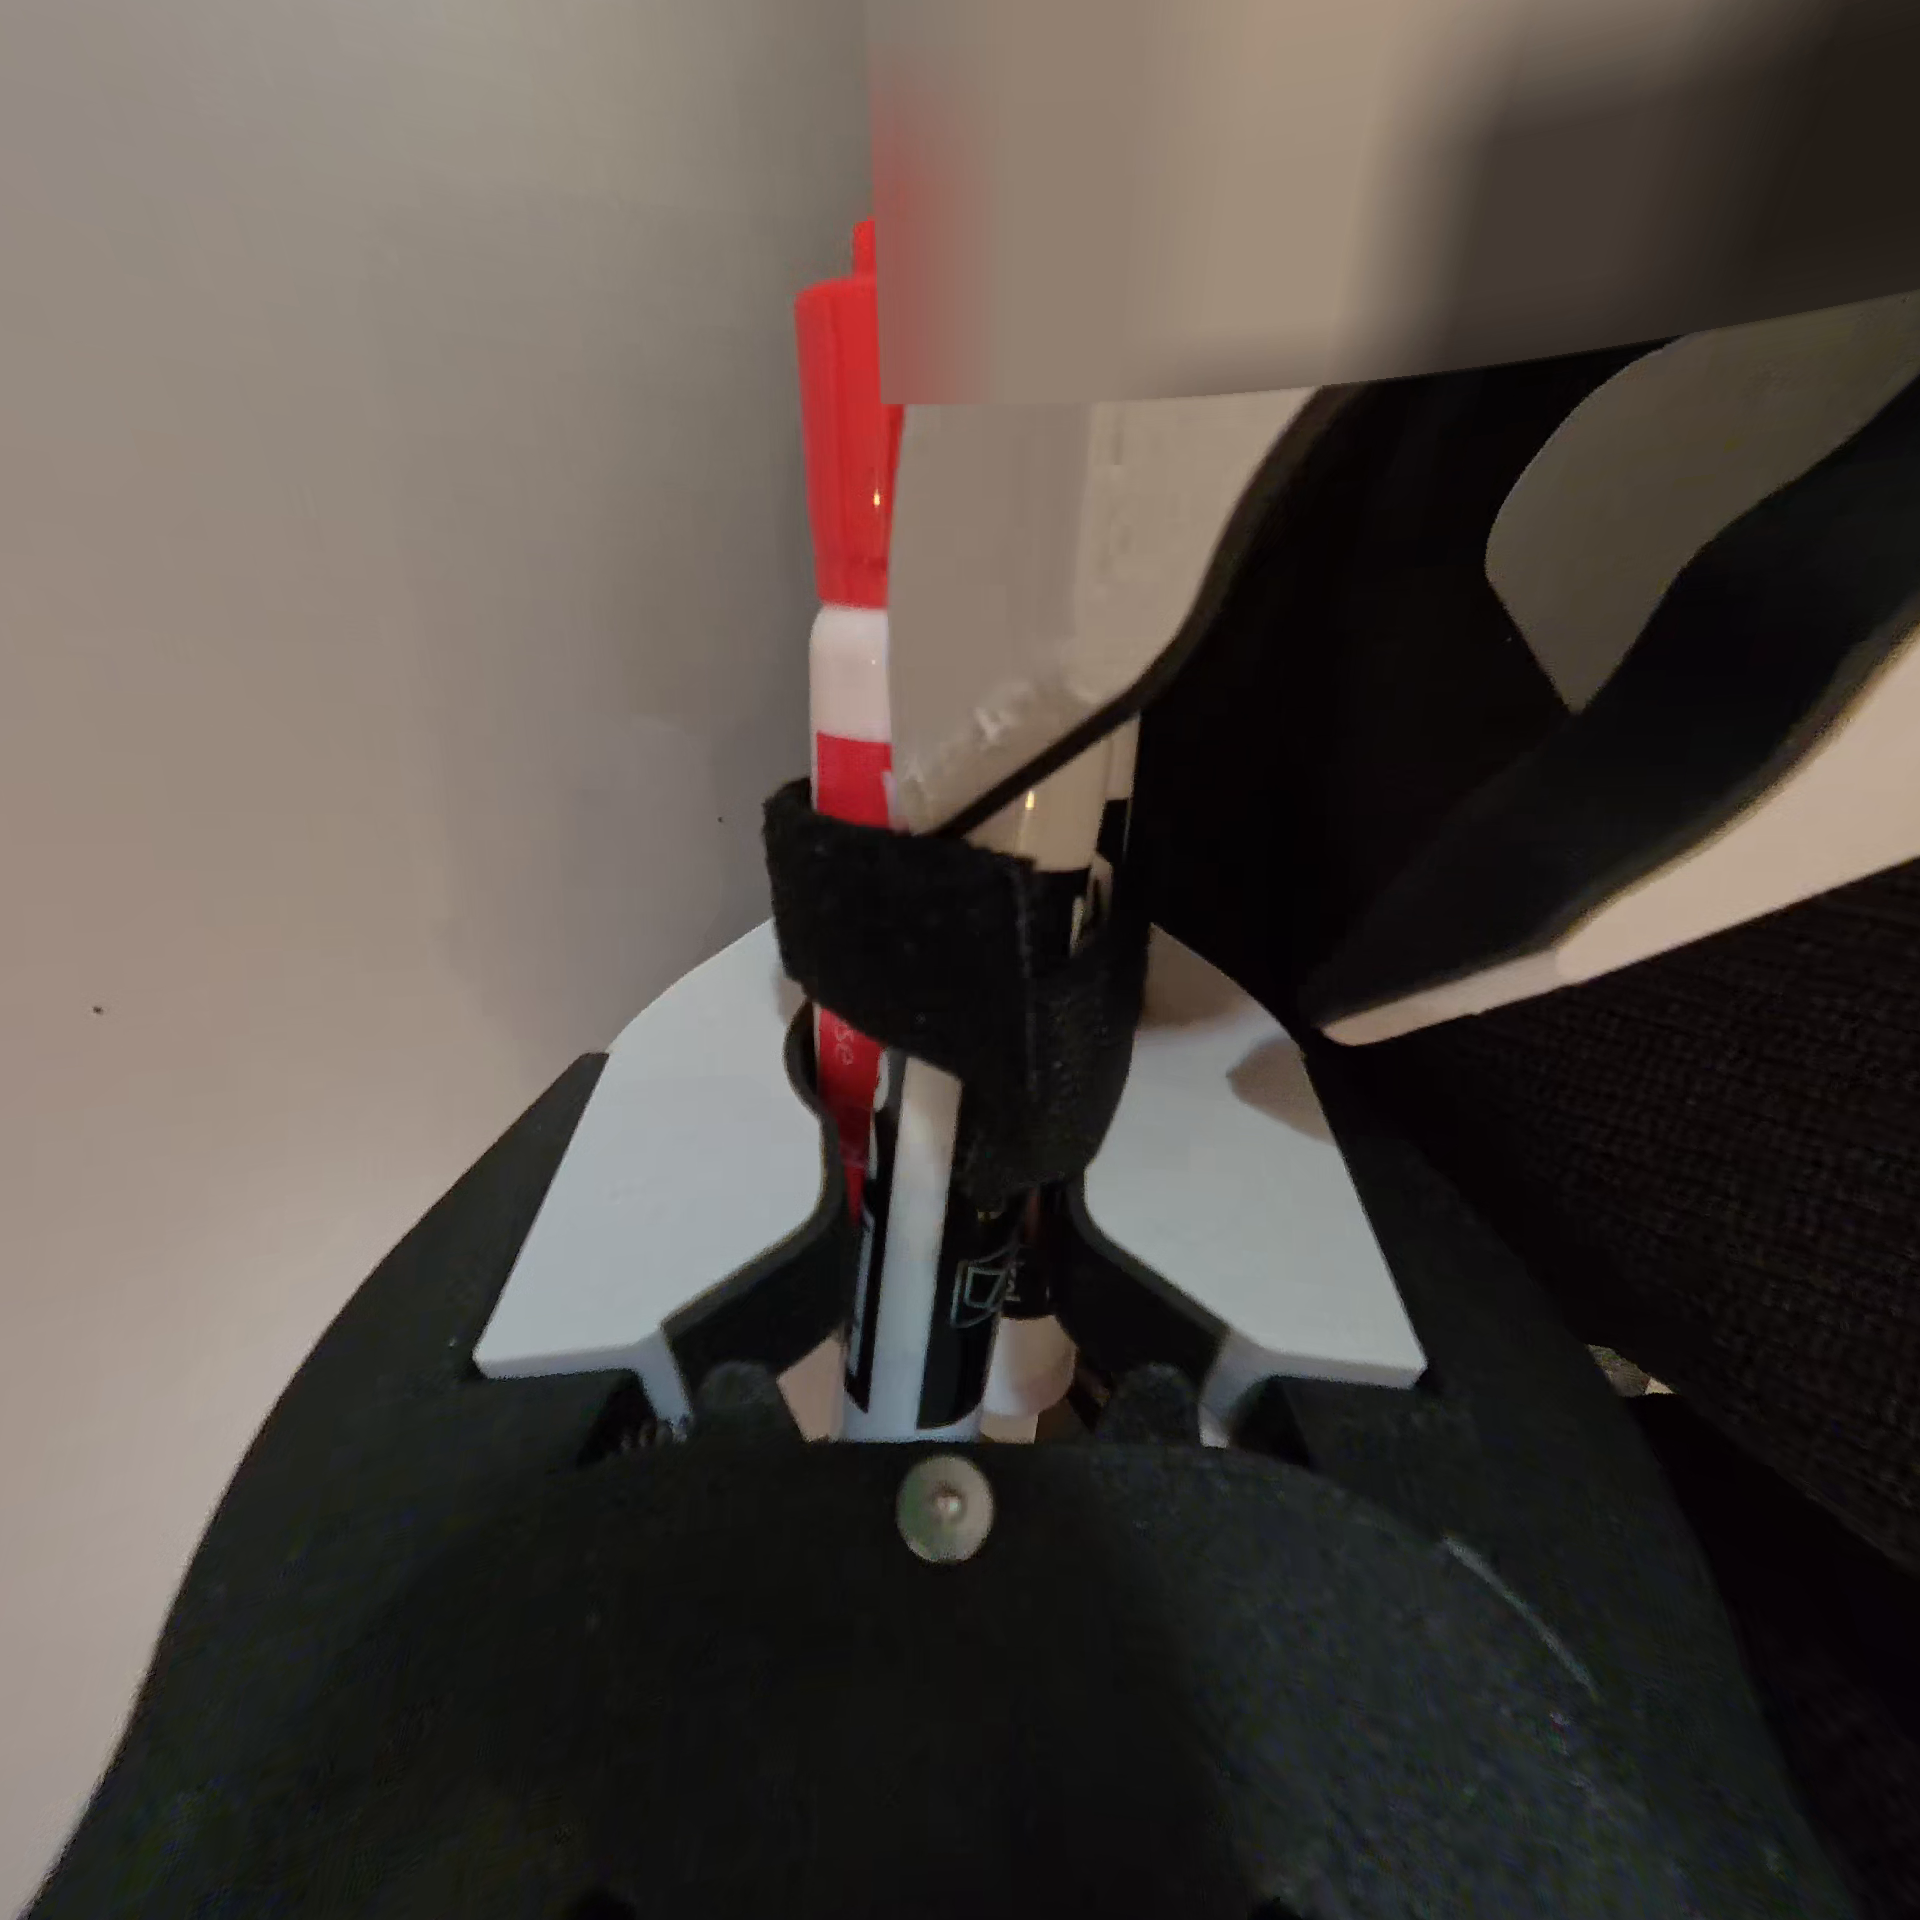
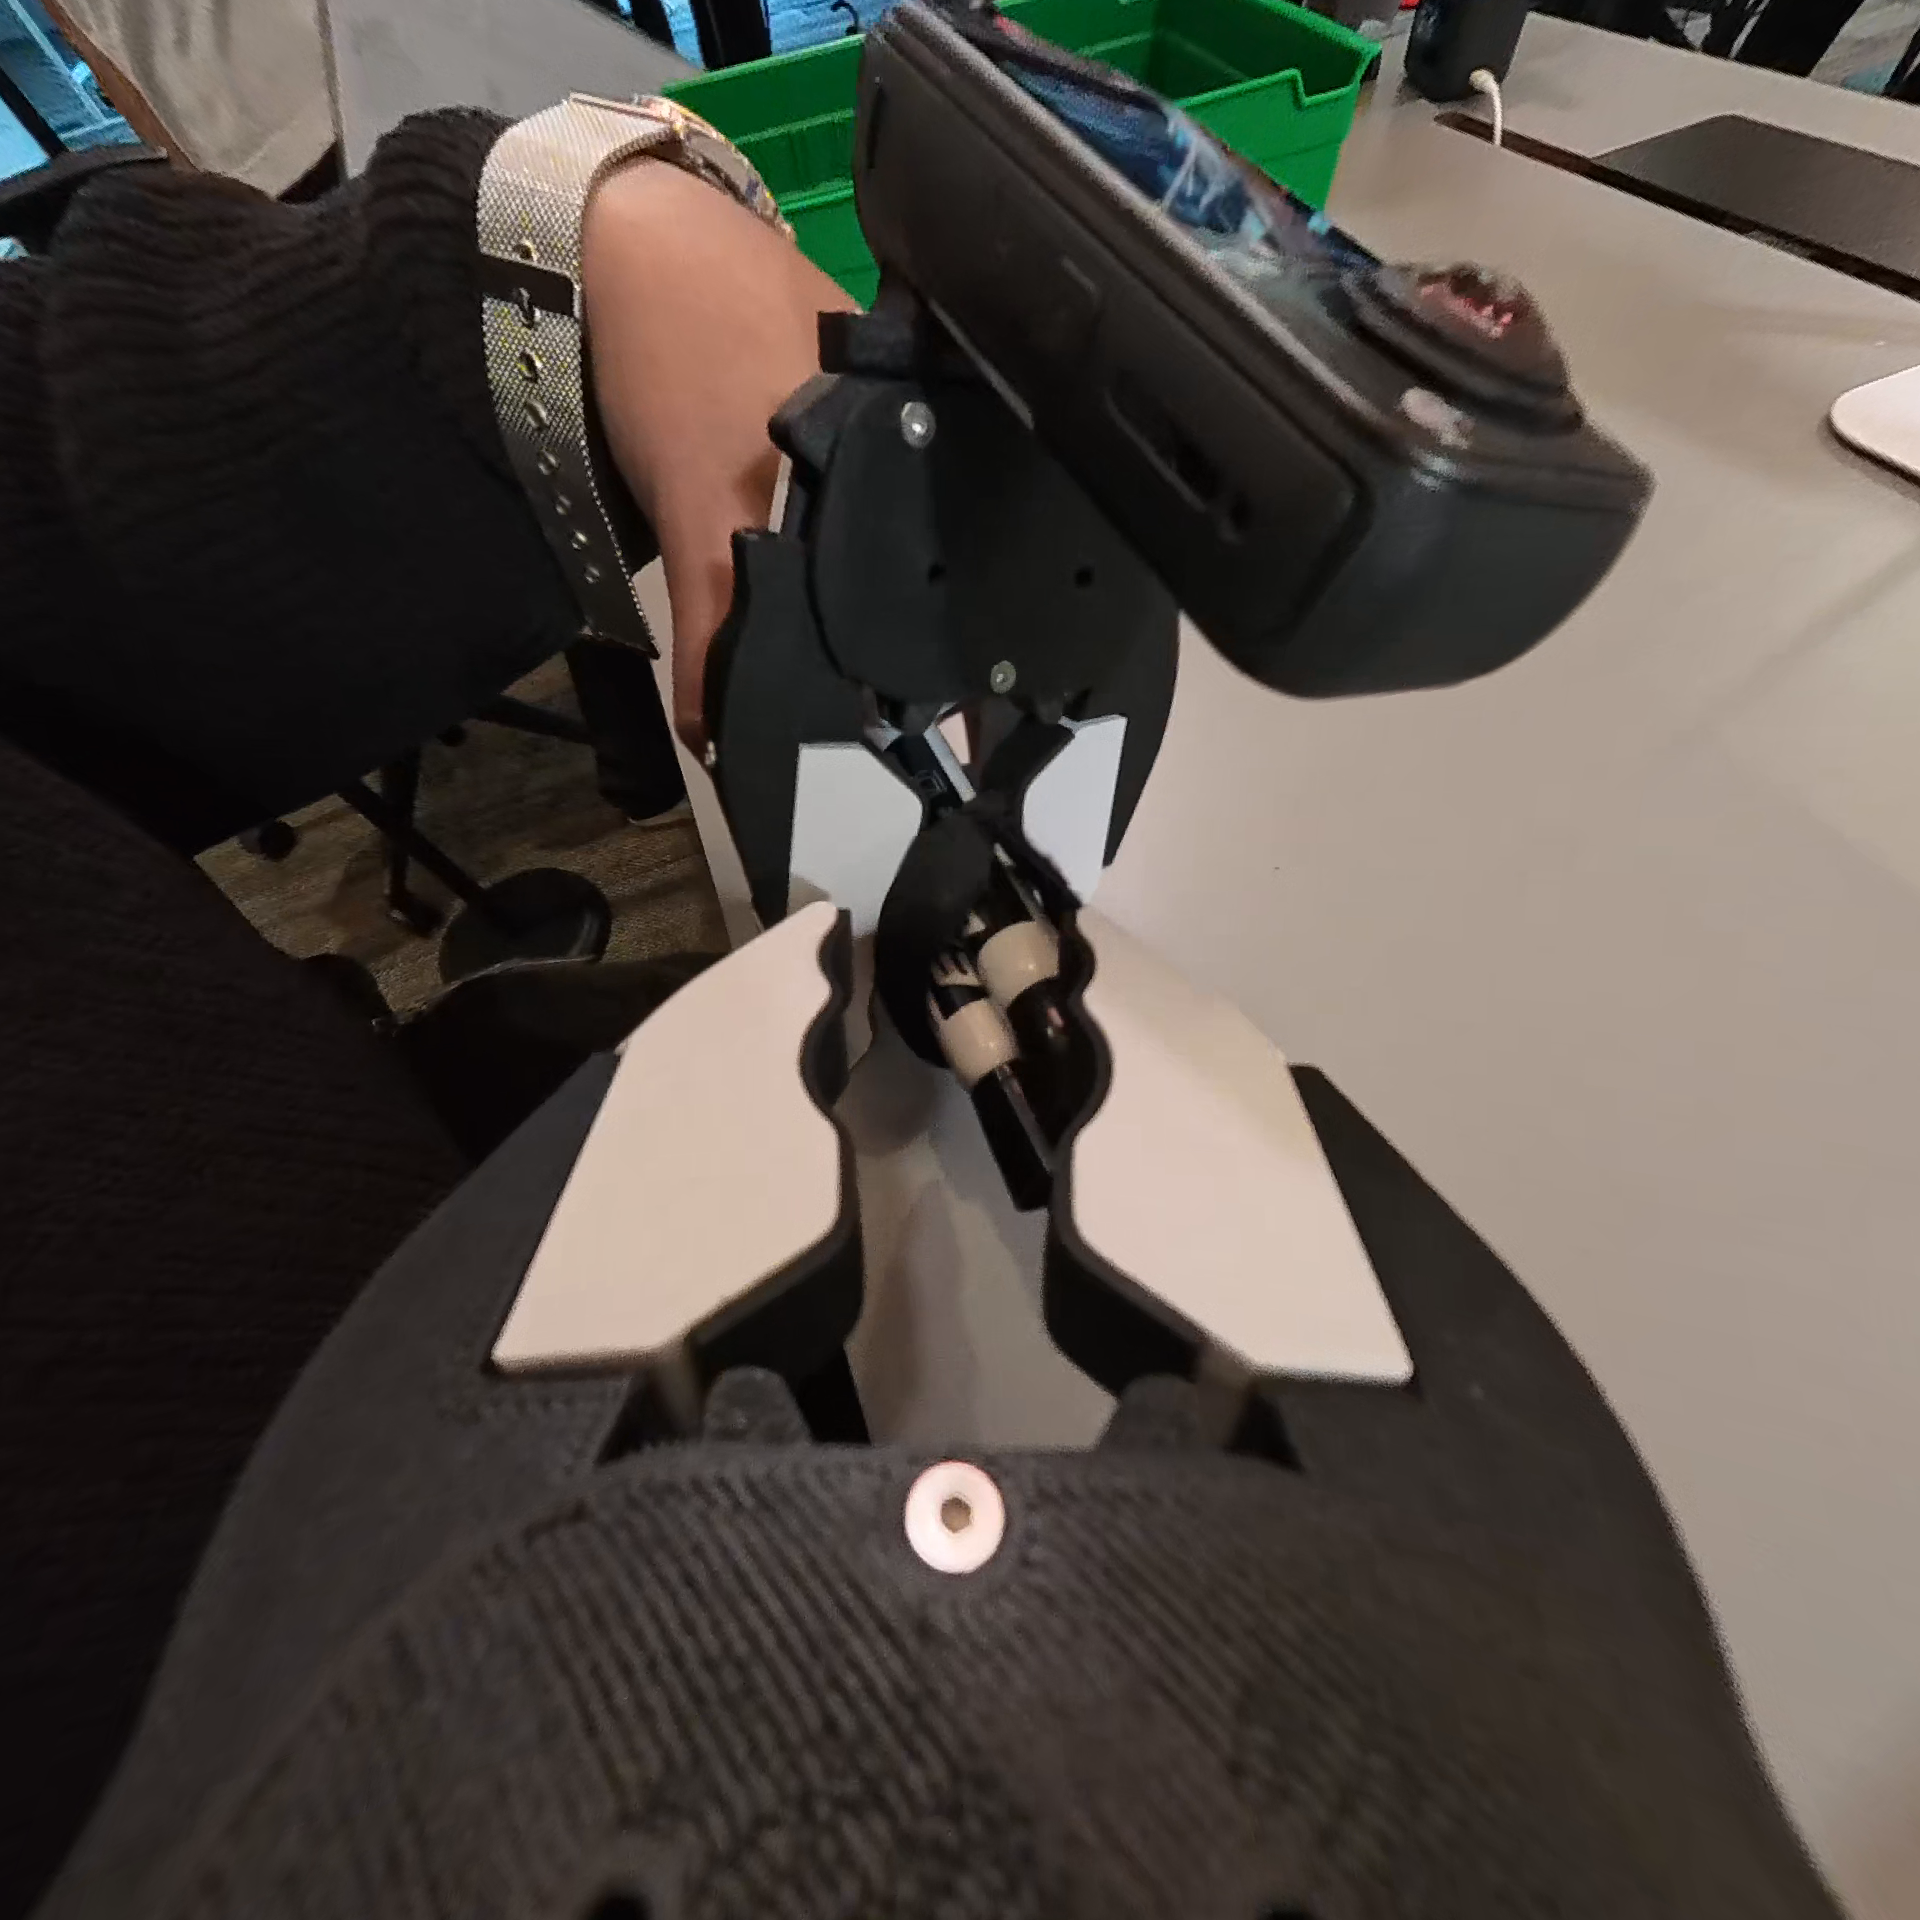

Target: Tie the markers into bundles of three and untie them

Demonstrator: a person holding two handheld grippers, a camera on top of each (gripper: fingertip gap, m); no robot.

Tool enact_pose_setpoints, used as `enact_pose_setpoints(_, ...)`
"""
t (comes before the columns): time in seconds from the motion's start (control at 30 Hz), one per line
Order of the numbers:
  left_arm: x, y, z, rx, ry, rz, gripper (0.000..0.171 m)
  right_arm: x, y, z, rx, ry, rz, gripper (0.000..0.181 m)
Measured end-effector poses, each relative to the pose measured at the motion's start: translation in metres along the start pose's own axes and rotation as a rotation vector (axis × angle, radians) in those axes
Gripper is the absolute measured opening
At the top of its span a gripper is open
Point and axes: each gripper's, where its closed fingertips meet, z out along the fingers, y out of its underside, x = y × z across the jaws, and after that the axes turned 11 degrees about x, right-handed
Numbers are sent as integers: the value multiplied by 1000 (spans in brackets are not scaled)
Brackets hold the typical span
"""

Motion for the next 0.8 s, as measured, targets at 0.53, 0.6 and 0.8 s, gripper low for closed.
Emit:
enact_pose_setpoints(0.53, 0, 0, 0, -9, -14, 3, 43, -1, -2, 6, -29, 20, -91, 36)
enact_pose_setpoints(0.6, 0, 1, 1, -16, -18, 4, 43, -1, -1, 8, -41, 25, -116, 37)
enact_pose_setpoints(0.8, 0, 1, 1, -25, -23, 10, 43, -1, 2, 13, -85, 37, -203, 34)
